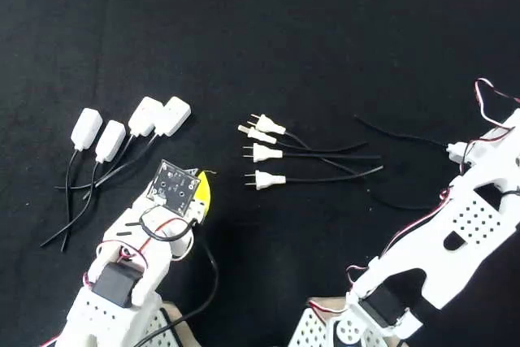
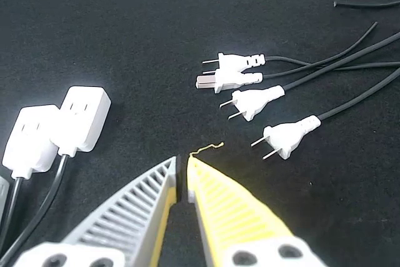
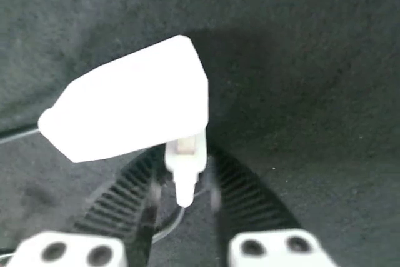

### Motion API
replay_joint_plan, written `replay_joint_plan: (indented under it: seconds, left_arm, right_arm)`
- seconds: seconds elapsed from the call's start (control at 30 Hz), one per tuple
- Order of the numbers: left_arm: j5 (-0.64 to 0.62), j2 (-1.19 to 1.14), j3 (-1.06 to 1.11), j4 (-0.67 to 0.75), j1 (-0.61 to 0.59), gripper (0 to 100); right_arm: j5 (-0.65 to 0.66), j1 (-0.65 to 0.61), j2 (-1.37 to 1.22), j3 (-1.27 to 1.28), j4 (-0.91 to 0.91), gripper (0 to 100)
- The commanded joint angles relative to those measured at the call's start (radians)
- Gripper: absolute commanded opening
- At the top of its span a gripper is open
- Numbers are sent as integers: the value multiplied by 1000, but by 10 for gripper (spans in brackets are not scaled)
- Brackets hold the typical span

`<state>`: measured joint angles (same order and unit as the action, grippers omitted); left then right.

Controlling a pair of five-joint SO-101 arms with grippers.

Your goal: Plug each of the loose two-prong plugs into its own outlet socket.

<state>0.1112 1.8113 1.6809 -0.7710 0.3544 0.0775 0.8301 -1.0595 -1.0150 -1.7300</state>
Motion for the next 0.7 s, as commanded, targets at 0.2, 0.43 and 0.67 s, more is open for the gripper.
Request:
replay_joint_plan:
  seconds: [0.2, 0.43, 0.67]
  left_arm:
    - [8, 8, 18, 23, -12, 48]
    - [8, 8, 18, 23, -12, 48]
    - [9, 8, 18, 23, -12, 48]
  right_arm:
    - [144, 14, 311, -33, -37, 251]
    - [196, 17, 518, -41, -28, 214]
    - [94, 46, 503, -33, 29, 28]
